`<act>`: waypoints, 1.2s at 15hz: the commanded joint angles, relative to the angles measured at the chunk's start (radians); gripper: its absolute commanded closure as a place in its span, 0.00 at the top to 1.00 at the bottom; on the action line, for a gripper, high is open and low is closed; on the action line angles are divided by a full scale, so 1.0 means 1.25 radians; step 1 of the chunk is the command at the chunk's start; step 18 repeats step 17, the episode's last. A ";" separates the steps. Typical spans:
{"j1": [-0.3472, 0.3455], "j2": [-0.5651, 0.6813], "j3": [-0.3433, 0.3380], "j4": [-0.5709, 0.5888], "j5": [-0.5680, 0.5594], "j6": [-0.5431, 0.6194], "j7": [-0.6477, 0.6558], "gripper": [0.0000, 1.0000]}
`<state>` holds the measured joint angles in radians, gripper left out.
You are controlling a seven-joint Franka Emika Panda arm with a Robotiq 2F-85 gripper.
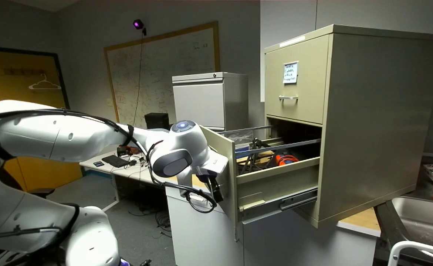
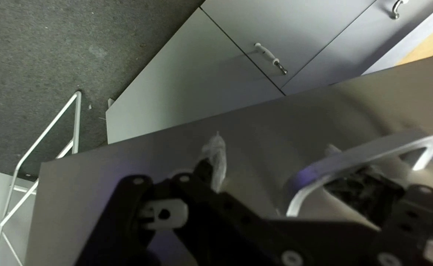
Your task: Open the bottom drawer of the right cabinet
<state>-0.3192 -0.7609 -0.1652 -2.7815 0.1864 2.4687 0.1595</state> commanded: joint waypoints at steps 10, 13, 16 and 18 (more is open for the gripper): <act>0.015 -0.239 0.088 0.008 -0.034 0.049 0.061 1.00; -0.020 -0.239 0.109 0.008 -0.079 -0.107 0.082 1.00; -0.023 -0.245 0.103 0.004 -0.110 -0.259 0.073 1.00; -0.025 -0.248 0.103 0.004 -0.119 -0.293 0.076 1.00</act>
